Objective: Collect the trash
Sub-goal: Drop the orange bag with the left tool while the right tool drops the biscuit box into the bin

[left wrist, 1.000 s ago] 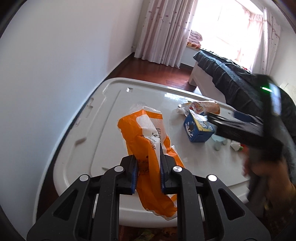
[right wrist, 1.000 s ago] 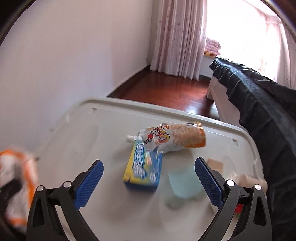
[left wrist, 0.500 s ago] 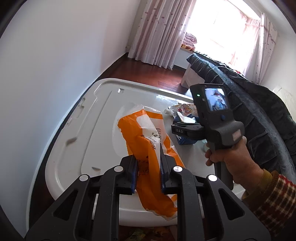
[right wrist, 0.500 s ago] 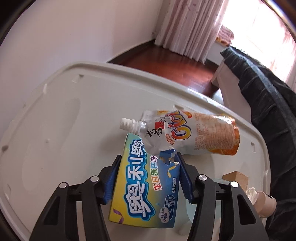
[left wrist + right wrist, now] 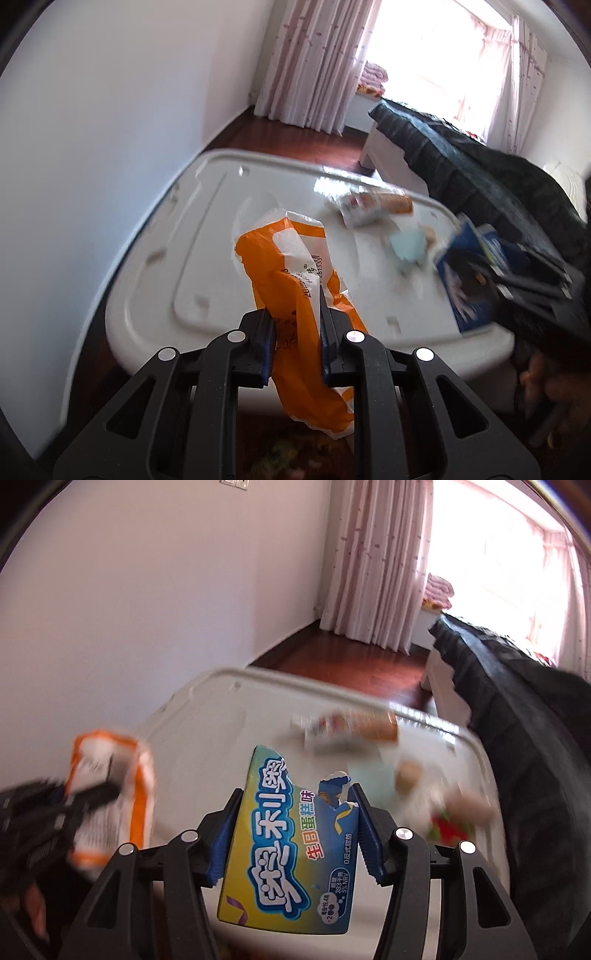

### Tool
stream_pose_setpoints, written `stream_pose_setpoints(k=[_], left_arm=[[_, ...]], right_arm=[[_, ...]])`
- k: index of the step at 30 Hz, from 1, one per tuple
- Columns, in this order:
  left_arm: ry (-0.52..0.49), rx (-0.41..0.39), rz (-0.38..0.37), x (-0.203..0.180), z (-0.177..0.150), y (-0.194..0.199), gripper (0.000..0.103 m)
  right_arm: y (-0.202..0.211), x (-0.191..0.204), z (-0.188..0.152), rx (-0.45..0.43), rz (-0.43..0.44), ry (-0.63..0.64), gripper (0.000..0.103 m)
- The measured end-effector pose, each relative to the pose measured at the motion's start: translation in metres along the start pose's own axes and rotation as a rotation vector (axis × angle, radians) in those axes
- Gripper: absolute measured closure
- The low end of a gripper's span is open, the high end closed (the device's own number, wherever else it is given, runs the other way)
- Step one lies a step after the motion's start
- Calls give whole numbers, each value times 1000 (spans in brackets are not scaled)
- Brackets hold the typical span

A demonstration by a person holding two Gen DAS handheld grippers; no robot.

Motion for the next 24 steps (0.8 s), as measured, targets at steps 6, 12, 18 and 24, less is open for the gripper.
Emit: stream_pose_setpoints(k=[6, 12, 18, 24], left_arm=[[-41, 146, 3, 2, -81, 14, 86], [-85, 256, 25, 6, -137, 12, 85], [-98, 313, 41, 5, -158, 7, 76], [-57, 300, 94, 13, -155, 7, 27]], right_arm=[[32, 27, -106, 150, 53, -77, 47], [37, 42, -174, 258, 54, -105, 47], [35, 44, -190, 300, 50, -105, 45], [34, 39, -191, 300, 21, -123, 12]])
Point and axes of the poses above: each gripper's, at about its wrist camera, not at the fingertips, and y roughly against the way its jaws point, x to its left, z to its top, the point moved 5 cm from there along -y, roughly the way its jaws point, and after that the axes turned 8 degrees about y, right-handed, at the moved point
